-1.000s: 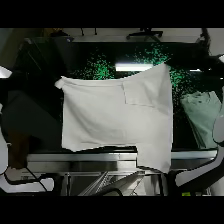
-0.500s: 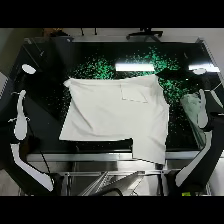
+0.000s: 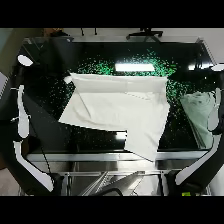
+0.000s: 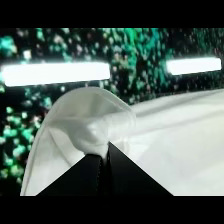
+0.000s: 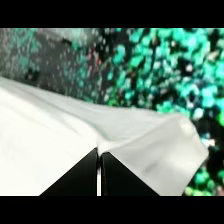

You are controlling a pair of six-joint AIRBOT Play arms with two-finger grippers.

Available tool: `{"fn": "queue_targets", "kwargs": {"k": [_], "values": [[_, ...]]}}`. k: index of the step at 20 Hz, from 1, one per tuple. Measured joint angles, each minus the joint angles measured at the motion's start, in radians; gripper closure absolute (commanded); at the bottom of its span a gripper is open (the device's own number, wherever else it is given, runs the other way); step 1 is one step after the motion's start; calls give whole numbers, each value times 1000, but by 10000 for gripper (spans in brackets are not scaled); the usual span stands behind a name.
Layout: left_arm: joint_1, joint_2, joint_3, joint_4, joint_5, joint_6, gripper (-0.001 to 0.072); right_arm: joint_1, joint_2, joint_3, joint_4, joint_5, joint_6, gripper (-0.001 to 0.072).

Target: Fold the shirts.

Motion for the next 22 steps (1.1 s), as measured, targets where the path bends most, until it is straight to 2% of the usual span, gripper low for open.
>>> {"fn": "queue_targets", "kwargs": {"k": [4, 5, 6, 7, 10, 15, 18, 22], "values": [[-19, -45, -66, 0, -15, -7, 688, -2, 3, -67, -59, 53, 14, 687], [-20, -50, -87, 0, -2, -7, 649, -2, 4, -79, -64, 60, 18, 667], [-20, -53, -102, 0, 14, -7, 257, -2, 5, -88, -69, 64, 23, 514], [-19, -56, -108, 0, 21, -7, 35, -2, 6, -95, -70, 68, 30, 453], [-5, -59, -67, -3, 3, -10, 34, -3, 25, -105, -64, 79, 46, 453], [76, -44, 24, -3, -167, -18, 54, -34, 112, -117, -61, 126, 94, 454], [135, -26, -61, -2, -271, -9, 53, -68, 181, -184, -61, 180, 120, 456], [189, -17, -233, 0, -312, 35, 53, -134, 310, -381, -62, 208, 140, 457]]}}
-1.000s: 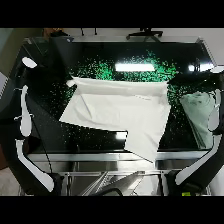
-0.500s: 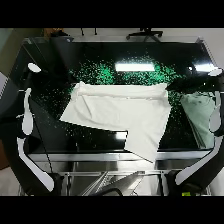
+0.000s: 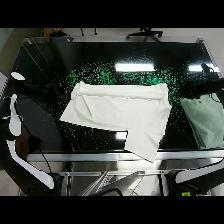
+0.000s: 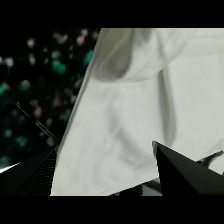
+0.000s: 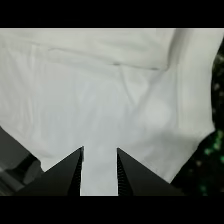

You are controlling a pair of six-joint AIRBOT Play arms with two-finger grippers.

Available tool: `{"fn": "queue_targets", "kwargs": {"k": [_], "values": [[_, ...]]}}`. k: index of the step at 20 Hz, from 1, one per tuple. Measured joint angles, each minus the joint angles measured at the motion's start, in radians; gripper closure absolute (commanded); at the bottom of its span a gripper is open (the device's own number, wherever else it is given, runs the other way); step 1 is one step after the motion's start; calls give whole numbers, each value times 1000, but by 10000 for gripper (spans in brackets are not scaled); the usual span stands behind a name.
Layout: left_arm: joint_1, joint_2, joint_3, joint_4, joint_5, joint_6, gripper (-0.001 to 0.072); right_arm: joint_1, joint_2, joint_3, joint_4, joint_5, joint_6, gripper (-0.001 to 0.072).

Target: Fold the shirts.

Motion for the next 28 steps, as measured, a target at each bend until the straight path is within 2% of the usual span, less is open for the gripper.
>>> {"fn": "queue_targets", "kwargs": {"k": [5, 8, 9, 10, 11, 12, 14, 19, 25, 26, 27, 28], "values": [[12, 6, -148, 10, -10, 51, 54, -98, 183, -250, -2, -37, -1, 456], [-13, 8, -179, 71, -14, 61, 69, -132, 253, -356, 0, -67, -5, 455], [-26, 8, -185, 88, -20, 64, 258, -135, 267, -386, 1, -71, -6, 454], [-39, 6, -190, 112, -21, 71, 497, -137, 275, -415, 1, -78, -6, 454], [-55, 4, -194, 120, -33, 81, 687, -139, 281, -449, 0, -80, -6, 453], [-72, 1, -198, 115, -40, 92, 690, -140, 285, -482, 1, -84, -6, 451], [-104, 2, -199, 115, -46, 110, 690, -141, 292, -559, 0, -89, -9, 327], [-147, 2, -200, 106, -55, 131, 690, -142, 290, -745, -12, -174, -50, 329], [-156, 2, -200, 98, -57, 135, 690, -89, 217, -817, -11, -273, -93, 351], [-156, 2, -200, 97, -58, 135, 690, -66, 205, -819, 0, -283, -96, 379], [-157, 2, -200, 97, -58, 135, 690, -40, 193, -820, 6, -299, -98, 616], [-157, 2, -200, 97, -59, 136, 691, -14, 183, -819, 3, -331, -107, 685]]}}
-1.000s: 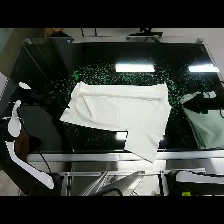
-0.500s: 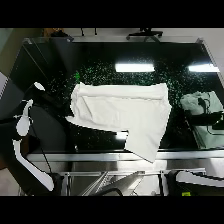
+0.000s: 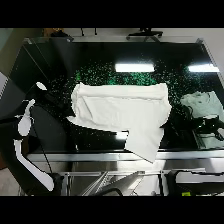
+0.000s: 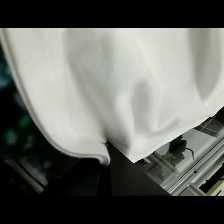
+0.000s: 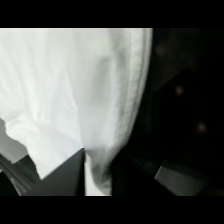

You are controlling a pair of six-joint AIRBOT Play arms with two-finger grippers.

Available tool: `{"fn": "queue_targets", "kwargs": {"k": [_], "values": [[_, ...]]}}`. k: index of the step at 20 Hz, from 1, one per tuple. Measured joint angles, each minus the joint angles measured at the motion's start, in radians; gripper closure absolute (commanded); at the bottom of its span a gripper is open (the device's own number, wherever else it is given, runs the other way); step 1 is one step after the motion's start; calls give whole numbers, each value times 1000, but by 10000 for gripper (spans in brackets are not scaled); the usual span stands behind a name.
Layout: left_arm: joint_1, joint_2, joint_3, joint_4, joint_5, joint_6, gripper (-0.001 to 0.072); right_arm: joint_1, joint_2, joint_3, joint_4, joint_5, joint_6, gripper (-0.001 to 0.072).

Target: Fold the shirts.

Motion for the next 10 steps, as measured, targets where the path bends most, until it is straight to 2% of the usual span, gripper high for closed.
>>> {"fn": "queue_targets", "kwargs": {"k": [4, 5, 8, 10], "values": [[0, 7, 31, -17, -38, 0, 696, 72, 11, 75, 33, -69, -43, 686], [1, 23, 51, -38, -58, 2, 696, 80, 36, 124, 79, -50, -53, 686], [10, 148, 148, -161, -74, 15, 696, 94, 139, 340, 223, 1, -79, 685], [27, 282, 245, -299, -47, 28, 695, 98, 209, 536, 326, 19, -92, 685]]}}
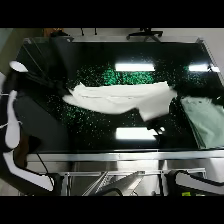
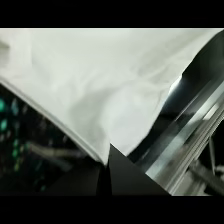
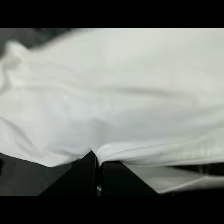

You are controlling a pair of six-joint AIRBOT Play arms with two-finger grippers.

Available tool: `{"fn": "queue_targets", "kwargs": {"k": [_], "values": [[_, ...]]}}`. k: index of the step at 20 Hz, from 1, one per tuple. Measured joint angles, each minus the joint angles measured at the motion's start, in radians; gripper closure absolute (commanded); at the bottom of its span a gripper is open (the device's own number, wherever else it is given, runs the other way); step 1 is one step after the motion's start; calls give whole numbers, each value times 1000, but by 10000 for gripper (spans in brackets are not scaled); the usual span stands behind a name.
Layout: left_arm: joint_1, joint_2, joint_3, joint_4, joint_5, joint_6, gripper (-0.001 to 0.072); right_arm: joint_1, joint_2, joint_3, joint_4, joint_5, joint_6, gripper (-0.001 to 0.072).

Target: Fold the shirts.

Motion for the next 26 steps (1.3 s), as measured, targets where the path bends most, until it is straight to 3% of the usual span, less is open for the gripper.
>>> {"fn": "queue_targets", "kwargs": {"k": [2, 5, 9, 13, 16, 18, 21, 26], "values": [[29, 159, 101, -140, 77, 6, 695, 2, 55, 211, 87, -13, -6, 685], [98, 424, 202, -263, 298, -16, 694, 3, 117, 504, 164, -98, -11, 686], [289, 742, 187, -253, 573, -85, 694, 3, 192, 723, 156, -251, -12, 687], [563, 921, 95, -220, 628, -128, 694, 3, 234, 790, 90, -360, -14, 687], [652, 943, 16, -236, 592, -137, 693, 4, 202, 803, 76, -367, -14, 687], [614, 904, -48, -270, 539, -128, 691, 6, 146, 794, 75, -315, -9, 687], [437, 777, -161, -259, 495, -83, 690, 29, 11, 724, 74, -207, 6, 687], [132, 447, -315, -42, 580, -25, 690, 100, -241, 517, 3, -148, -1, 687]]}}
